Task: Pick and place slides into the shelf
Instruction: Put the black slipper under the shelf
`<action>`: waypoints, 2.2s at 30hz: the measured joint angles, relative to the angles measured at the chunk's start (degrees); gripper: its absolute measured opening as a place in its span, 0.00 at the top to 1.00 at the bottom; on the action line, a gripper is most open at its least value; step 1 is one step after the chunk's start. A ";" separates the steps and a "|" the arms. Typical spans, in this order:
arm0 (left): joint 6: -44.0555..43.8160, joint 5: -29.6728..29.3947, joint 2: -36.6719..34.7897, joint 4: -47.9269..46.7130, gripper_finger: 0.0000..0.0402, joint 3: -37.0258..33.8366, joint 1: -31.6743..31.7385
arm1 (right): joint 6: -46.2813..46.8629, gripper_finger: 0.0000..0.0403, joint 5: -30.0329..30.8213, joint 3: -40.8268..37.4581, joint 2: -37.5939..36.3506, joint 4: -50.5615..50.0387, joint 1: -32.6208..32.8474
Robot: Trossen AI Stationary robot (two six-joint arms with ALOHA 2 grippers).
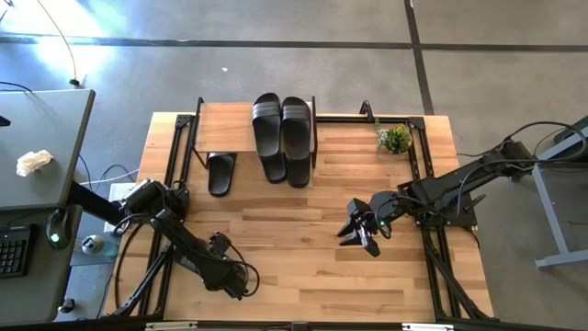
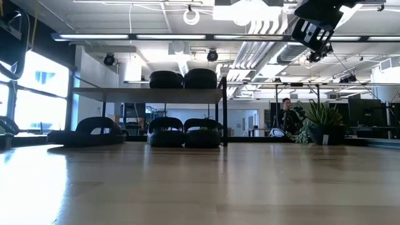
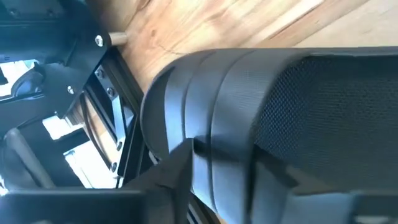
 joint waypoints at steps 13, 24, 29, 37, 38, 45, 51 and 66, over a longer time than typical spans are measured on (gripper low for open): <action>1.04 -5.29 -0.02 -3.79 0.98 4.03 -0.77 | -0.42 0.66 1.07 0.00 0.00 -0.20 0.00; 16.47 -29.66 -0.15 -5.59 0.99 20.39 -2.67 | -0.84 0.66 1.22 0.00 0.00 -0.26 0.00; 31.04 -36.81 -0.15 -5.68 0.99 23.43 -1.67 | -0.85 0.66 1.22 0.00 0.00 -0.26 0.00; 50.47 -49.07 -0.15 -5.71 0.99 23.16 4.36 | -0.27 0.66 1.22 0.00 0.00 -0.28 0.00; 51.44 -50.69 -0.15 -5.70 0.99 22.71 5.54 | -0.23 0.66 1.22 0.00 0.00 -0.28 0.00; 52.60 -52.31 -0.15 -5.71 1.00 14.28 14.31 | 0.10 0.66 2.38 0.00 0.00 -0.28 0.00; 53.94 -54.91 -0.15 -2.71 1.00 4.29 16.70 | 0.74 0.66 4.50 0.00 0.00 -0.33 0.00; 58.98 -62.01 -0.59 13.47 0.99 -11.14 20.83 | 4.25 0.66 7.13 0.00 0.00 -0.26 -0.04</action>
